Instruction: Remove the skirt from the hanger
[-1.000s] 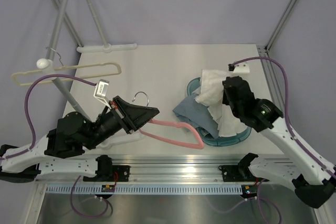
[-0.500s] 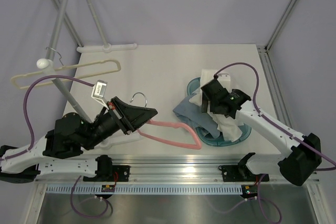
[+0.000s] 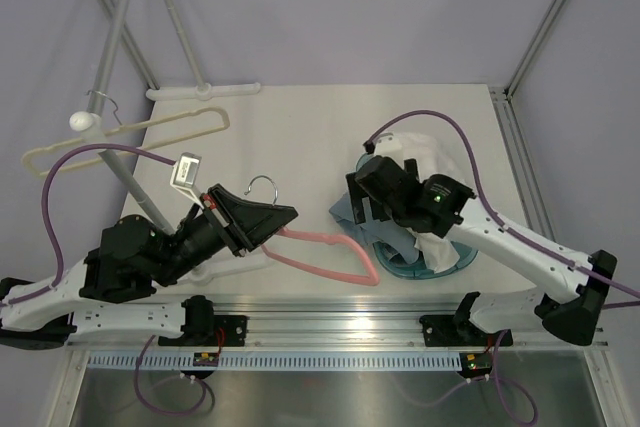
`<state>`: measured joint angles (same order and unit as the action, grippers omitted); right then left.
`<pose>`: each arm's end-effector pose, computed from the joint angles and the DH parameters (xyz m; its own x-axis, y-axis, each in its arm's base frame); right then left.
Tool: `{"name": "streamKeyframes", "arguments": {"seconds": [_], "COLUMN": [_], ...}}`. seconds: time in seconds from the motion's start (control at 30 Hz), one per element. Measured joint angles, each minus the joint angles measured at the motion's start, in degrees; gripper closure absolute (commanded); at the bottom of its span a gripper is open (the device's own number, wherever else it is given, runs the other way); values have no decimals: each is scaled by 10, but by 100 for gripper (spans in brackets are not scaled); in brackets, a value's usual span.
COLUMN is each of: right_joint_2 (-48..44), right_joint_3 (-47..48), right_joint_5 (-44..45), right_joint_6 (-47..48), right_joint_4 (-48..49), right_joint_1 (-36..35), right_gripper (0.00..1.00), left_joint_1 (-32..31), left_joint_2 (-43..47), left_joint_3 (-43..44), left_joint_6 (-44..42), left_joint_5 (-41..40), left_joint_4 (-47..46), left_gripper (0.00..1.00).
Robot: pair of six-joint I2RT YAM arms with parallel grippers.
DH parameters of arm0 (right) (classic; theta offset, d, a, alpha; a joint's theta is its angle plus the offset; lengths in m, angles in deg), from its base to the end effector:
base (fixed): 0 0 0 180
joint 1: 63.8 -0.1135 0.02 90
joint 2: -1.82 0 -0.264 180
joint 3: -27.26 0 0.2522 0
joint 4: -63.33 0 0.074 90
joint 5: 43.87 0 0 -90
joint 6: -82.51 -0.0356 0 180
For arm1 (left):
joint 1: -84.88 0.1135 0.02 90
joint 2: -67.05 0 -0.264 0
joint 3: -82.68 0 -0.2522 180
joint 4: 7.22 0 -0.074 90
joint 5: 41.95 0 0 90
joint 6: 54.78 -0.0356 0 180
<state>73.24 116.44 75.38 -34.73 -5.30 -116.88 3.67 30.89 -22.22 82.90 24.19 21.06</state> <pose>0.1595 0.1833 0.3592 -0.6488 -0.1987 -0.7346 -0.2422 0.9690 -0.0481 0.0307 -0.1043 0.4475 -0.6043 -0.5169 -0.6063 0.5885 0.2234 -0.7770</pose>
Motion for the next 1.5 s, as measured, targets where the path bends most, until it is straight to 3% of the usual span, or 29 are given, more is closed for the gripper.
{"name": "streamKeyframes", "arguments": {"seconds": [0.33,0.7,0.9,0.93,1.03,1.2,1.3,1.5], "right_joint_2": [141,229,243,243,243,235,207,115], "right_joint_3": [-23,-25,-24,-23,-15,14,25,33], "right_joint_5": [-24,10,46,50,72,104,108,113], "right_joint_6": [-6,-1,-1,-1,-2,-3,3,38], "right_joint_4": [32,40,33,30,20,-8,-22,-43], "right_joint_1": [-51,-51,-51,-51,-51,-48,-30,81], "right_gripper": [2,31,58,70,90,100,100,100], "left_joint_1": [0,0,0,0,0,0,0,0], "left_joint_2": [4,24,28,29,31,31,31,33], "left_joint_3": [-10,-18,-24,-26,-27,-28,-29,-29], "left_joint_6": [2,4,6,7,7,9,9,11], "left_joint_5": [0,-2,-3,-3,-4,-4,-4,-4], "left_joint_4": [0,5,9,9,10,10,11,11], "left_gripper": [100,100,100,100,100,100,100,100]}}
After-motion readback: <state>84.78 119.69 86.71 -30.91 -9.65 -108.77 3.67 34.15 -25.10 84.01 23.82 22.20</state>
